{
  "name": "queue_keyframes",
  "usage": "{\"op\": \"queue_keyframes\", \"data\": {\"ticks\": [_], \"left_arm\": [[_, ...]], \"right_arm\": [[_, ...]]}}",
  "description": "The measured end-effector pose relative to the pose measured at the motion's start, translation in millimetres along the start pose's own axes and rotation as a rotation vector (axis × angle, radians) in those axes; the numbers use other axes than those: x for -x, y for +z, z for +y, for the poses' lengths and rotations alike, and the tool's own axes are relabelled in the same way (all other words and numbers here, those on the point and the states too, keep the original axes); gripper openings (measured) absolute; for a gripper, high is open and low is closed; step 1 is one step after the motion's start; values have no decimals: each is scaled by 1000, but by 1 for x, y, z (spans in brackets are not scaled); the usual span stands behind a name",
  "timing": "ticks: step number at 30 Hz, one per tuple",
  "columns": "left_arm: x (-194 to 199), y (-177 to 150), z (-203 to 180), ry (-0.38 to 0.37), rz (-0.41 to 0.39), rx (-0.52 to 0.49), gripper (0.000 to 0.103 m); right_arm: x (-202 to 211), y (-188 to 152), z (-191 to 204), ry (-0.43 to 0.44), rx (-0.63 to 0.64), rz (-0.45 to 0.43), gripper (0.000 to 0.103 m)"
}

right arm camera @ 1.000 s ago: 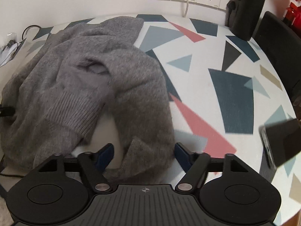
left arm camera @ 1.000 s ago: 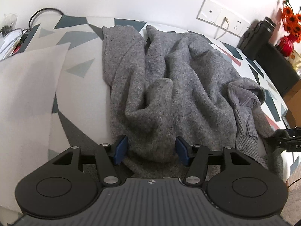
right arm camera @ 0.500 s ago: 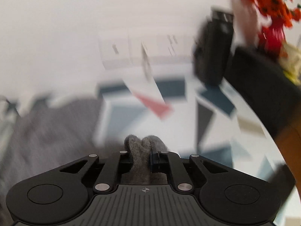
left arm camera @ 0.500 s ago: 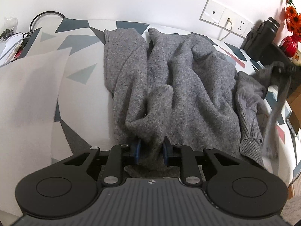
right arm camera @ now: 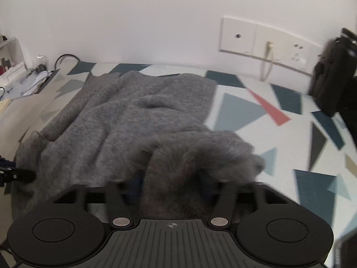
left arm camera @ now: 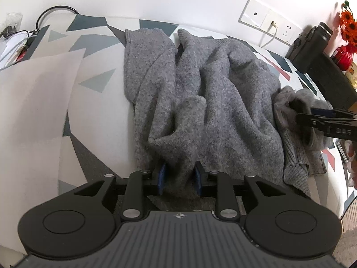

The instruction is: Fold clothes

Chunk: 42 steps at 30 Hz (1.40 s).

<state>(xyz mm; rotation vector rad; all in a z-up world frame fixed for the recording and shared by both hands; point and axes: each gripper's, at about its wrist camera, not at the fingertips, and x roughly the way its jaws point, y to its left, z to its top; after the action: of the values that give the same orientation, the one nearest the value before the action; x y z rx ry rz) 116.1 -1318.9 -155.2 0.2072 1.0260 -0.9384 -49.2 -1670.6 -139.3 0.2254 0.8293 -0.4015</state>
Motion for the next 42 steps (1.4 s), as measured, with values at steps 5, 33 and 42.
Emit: {"op": "queue_keyframes", "data": {"ticks": [5,33,42], "left_arm": [[0,0,-2,-33,11,-19,47],[39,6,20,136,-167,17,10],[35,-9,20,114,-124,36,10]], "right_arm": [[14,-12,-24,-36,-66,30,68],[-2,-15,-72,-147,-233,49,21],[23,-23,-51,-29,-231,47,44]]}}
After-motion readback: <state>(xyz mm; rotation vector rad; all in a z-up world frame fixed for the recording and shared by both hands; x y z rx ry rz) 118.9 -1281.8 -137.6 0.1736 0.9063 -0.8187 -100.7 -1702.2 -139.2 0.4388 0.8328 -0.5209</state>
